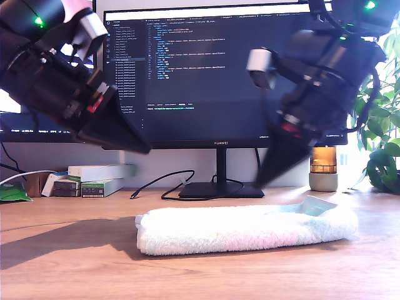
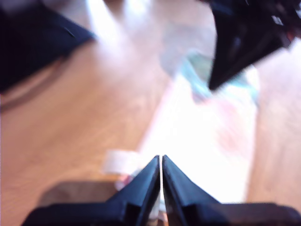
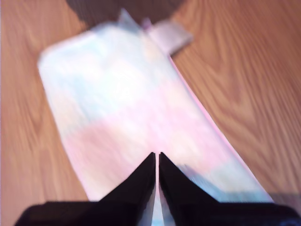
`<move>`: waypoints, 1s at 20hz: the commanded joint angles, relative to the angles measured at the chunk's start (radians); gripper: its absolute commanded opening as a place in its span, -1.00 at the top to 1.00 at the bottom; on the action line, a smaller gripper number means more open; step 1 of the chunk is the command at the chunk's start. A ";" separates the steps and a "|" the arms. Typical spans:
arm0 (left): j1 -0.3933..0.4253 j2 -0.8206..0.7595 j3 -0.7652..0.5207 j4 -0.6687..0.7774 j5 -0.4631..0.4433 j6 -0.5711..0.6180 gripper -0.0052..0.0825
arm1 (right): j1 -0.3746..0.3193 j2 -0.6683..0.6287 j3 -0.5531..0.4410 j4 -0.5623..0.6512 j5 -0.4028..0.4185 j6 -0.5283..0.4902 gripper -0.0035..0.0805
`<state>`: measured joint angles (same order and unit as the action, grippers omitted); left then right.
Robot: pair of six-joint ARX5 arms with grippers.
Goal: Fold the tea towel to a neat square and place it to the right
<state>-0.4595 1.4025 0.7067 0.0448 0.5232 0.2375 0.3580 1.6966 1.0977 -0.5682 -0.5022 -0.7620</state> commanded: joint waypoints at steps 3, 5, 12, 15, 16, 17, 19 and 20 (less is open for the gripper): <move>-0.010 0.050 -0.005 0.000 0.037 -0.006 0.93 | -0.063 -0.003 0.004 -0.028 0.068 -0.027 0.94; -0.013 0.096 -0.005 0.003 0.047 -0.006 0.93 | -0.087 0.001 0.004 -0.047 0.068 -0.028 0.94; -0.015 0.246 -0.005 0.036 0.072 -0.014 0.93 | -0.103 0.108 0.004 -0.103 0.069 -0.028 0.94; -0.023 0.265 -0.003 0.057 0.073 -0.074 0.93 | -0.101 0.153 0.004 -0.106 0.100 -0.027 0.94; -0.028 0.274 -0.002 0.068 0.074 -0.116 0.93 | -0.095 0.156 0.004 -0.100 0.112 -0.028 0.94; -0.034 0.279 -0.002 0.069 0.073 -0.134 0.93 | -0.091 0.156 0.004 -0.087 0.122 -0.032 0.94; -0.039 0.296 -0.002 0.066 0.070 -0.147 0.93 | -0.090 0.156 0.004 -0.072 0.139 -0.032 0.94; -0.038 0.312 -0.001 0.067 0.070 -0.163 0.93 | -0.090 0.156 0.004 -0.073 0.150 -0.032 0.94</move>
<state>-0.4957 1.6756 0.7071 0.1085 0.5926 0.0837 0.2634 1.8118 1.1137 -0.6567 -0.3824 -0.7872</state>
